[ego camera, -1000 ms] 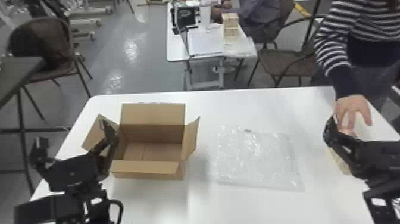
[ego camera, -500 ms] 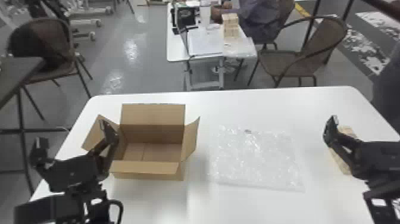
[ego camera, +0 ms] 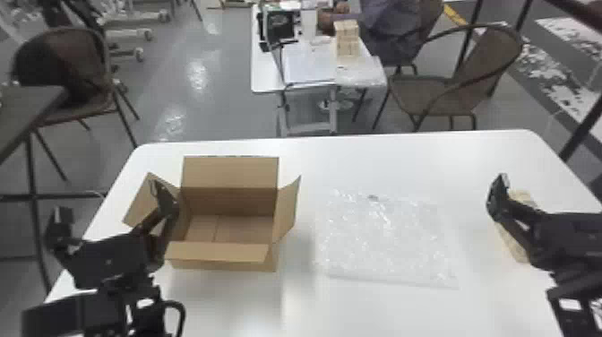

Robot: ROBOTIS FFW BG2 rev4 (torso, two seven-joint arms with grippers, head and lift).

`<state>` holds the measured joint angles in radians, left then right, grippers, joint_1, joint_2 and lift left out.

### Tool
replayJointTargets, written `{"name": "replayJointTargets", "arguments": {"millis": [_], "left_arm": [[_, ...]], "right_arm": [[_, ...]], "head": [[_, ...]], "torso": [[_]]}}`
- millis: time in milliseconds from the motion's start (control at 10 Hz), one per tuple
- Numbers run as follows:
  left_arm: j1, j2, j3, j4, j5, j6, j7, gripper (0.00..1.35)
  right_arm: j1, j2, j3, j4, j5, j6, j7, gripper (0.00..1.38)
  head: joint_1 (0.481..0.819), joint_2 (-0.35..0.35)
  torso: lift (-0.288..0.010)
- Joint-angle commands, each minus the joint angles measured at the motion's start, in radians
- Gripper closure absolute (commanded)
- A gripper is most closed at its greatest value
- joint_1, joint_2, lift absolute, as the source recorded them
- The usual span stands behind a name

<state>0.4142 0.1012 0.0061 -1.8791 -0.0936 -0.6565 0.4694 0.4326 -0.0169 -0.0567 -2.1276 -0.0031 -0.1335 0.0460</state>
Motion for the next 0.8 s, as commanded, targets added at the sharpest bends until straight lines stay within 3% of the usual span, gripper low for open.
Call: {"name": "replayJointTargets", "arguments": {"millis": [0,700], "left_arm": [[0.0,0.0,0.0,0.0,0.0,0.0,0.0,0.0],[0.0,0.0,0.0,0.0,0.0,0.0,0.0,0.0]], "right_arm": [[0.0,0.0,0.0,0.0,0.0,0.0,0.0,0.0],[0.0,0.0,0.0,0.0,0.0,0.0,0.0,0.0]], "head": [[0.678,0.086],[0.678,0.086]], "torso": [[-0.1],[-0.1]]}}
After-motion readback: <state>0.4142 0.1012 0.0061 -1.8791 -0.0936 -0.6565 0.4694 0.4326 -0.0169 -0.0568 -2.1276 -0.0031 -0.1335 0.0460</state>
